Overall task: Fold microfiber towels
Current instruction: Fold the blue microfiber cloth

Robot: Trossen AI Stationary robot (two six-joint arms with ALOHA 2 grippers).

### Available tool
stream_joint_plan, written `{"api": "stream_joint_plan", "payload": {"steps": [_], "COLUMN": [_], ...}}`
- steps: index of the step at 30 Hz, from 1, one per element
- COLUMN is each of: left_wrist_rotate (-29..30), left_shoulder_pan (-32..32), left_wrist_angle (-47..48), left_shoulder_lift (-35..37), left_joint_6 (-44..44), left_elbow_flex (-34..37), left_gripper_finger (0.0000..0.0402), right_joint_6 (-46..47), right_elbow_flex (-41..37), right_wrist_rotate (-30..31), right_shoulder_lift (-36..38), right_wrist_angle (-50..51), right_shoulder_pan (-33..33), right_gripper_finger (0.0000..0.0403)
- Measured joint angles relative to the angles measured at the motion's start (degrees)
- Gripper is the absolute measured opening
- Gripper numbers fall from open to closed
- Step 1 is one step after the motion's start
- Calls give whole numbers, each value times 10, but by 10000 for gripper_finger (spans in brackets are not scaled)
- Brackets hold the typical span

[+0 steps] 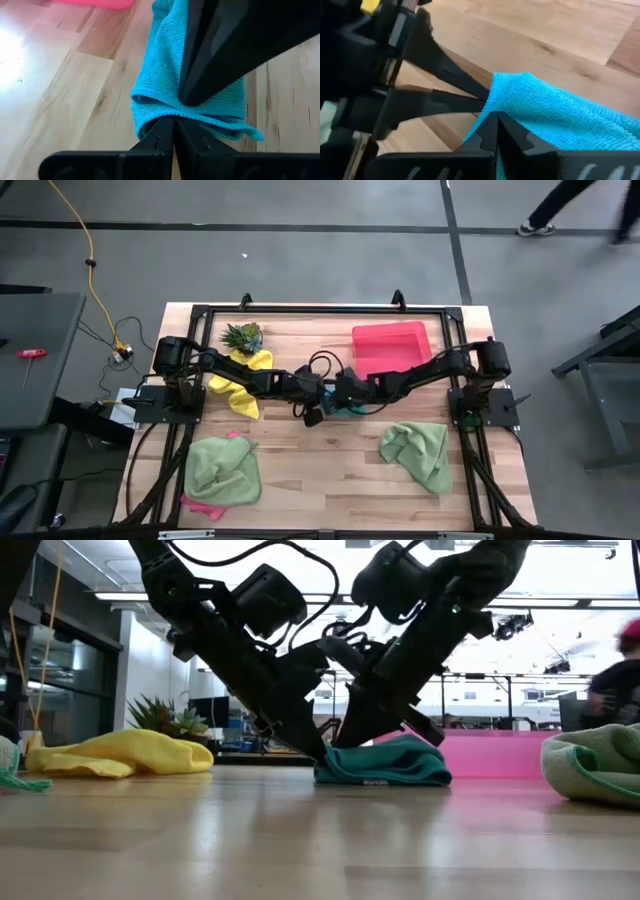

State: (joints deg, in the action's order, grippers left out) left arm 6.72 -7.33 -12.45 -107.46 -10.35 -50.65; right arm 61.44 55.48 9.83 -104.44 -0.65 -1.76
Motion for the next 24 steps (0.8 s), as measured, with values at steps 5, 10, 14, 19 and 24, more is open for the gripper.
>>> {"api": "stream_joint_plan", "payload": {"steps": [5, 10, 14, 19, 24], "left_wrist_rotate": [0, 0, 0, -1, -1], "left_shoulder_pan": [0, 0, 0, 0, 3], "left_wrist_angle": [3, 5, 2, 6, 6], "left_shoulder_lift": [0, 0, 0, 0, 0], "left_joint_6": [0, 0, 0, 0, 0], "left_elbow_flex": [0, 0, 0, 0, 0], "left_gripper_finger": [0, 0, 0, 0, 0], "right_joint_6": [-54, -115, -149, -122, 10], "right_elbow_flex": [0, 0, 0, -46, -209], "right_wrist_rotate": [-13, -8, -38, -33, -121], "right_shoulder_lift": [52, 132, 178, 233, 311], "right_wrist_angle": [50, 162, 227, 311, 157], "right_shoulder_pan": [8, 8, 1, -13, 9], "right_gripper_finger": [0, 0, 0, 7, 62]}}
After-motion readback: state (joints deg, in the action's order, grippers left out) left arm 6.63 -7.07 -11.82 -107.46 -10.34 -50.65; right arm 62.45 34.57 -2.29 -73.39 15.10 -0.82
